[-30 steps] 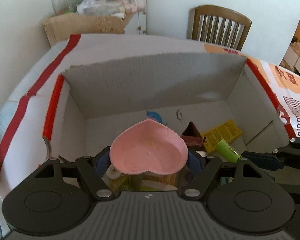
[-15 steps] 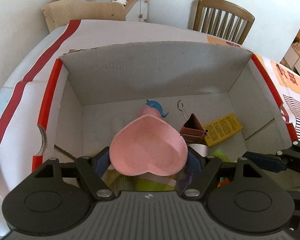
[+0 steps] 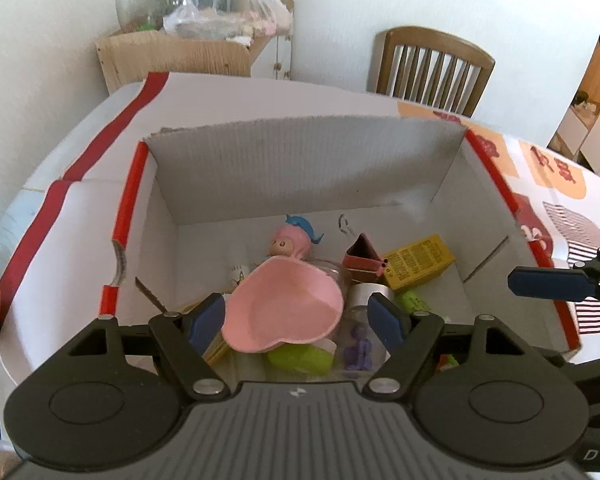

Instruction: Organize rigid objects

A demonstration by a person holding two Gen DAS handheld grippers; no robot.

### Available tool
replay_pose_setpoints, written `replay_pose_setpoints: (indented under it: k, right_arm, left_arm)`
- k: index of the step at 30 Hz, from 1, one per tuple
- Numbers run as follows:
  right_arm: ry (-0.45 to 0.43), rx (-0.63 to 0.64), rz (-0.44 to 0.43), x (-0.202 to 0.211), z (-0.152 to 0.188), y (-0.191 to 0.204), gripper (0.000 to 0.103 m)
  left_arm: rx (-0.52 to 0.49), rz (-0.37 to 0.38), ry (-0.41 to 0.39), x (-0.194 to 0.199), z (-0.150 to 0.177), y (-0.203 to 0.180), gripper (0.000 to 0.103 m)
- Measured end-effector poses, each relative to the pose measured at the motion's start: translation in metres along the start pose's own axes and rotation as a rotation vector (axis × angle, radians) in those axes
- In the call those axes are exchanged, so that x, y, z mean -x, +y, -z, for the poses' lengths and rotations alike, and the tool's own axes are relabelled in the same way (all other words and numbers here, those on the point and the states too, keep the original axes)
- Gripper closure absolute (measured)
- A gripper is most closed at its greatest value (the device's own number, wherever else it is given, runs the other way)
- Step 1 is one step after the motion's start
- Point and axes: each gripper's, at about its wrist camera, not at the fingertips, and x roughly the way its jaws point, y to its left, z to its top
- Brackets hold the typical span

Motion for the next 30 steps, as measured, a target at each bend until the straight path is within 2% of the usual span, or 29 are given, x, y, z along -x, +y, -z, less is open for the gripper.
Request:
replay_pose_setpoints:
  k: [3,7,14,30]
  right_arm:
    - [-0.025,0.016,-0.003,0.012,0.002,0.003,0.037]
    - [-0.060,0.018,0.000,0.027,0.005,0.003,0.027]
    - [-0.107,0.028,0.004,0.052,0.012,0.001,0.023]
    - [-0.231,0.005,-0.044,0.111,0.033,-0.008,0.002]
  left_arm:
    - [0.005,0.008,-0.027,0.012,0.002,0.000,0.025]
    - [-0.013,0.006,-0.068,0.030,0.007,-0.005,0.025]
    - [-0.036,0.016,-0.127,0.058,0.015,-0.017,0.025]
    - [0.001,0.049,-0.210,0.115,0.045,-0.033,0.025]
